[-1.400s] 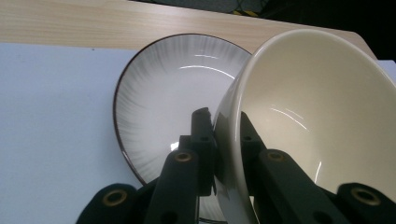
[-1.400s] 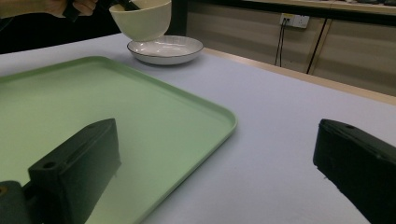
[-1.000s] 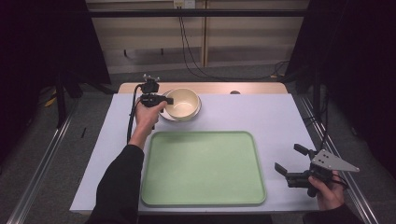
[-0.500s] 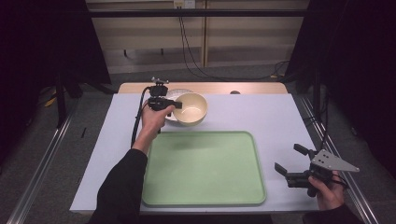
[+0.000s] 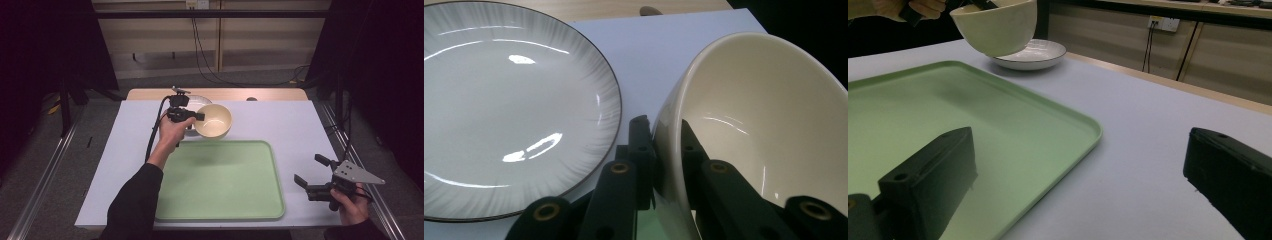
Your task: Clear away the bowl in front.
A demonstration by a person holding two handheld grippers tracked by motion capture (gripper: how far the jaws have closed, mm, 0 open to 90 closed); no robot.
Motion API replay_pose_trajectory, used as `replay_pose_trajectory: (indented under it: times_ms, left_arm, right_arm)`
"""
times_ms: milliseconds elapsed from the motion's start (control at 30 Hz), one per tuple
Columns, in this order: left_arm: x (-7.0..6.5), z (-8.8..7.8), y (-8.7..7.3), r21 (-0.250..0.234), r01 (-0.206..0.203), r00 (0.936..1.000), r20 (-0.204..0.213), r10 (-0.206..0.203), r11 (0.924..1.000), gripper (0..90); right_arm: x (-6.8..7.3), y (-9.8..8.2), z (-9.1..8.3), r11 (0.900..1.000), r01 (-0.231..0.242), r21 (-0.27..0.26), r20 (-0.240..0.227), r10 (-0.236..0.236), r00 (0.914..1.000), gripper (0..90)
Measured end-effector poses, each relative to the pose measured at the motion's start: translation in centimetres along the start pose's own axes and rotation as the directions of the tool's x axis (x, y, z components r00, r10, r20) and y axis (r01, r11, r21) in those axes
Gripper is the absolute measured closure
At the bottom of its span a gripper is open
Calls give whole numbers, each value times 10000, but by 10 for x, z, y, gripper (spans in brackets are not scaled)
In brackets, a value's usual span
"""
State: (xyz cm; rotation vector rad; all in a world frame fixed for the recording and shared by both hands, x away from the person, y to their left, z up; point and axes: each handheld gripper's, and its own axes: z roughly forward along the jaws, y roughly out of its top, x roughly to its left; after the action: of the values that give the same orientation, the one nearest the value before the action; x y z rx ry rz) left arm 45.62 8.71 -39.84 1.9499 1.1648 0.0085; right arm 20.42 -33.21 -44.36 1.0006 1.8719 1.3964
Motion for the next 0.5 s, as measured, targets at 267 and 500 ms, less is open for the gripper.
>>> replay_pose_trajectory:
  times_ms: [267, 500]
  left_arm:
    - [-13, 10, -5, 209, -307, 9993, 219, 303, 9993, 829]
    - [-23, 20, -8, 373, -398, 9976, 574, 376, 9985, 829]
  right_arm:
    - [0, 0, 0, 10000, 27, -29, -45, -27, 10000, 4]
    - [-1, 0, 0, 9999, 70, -76, -6, -70, 10000, 4]
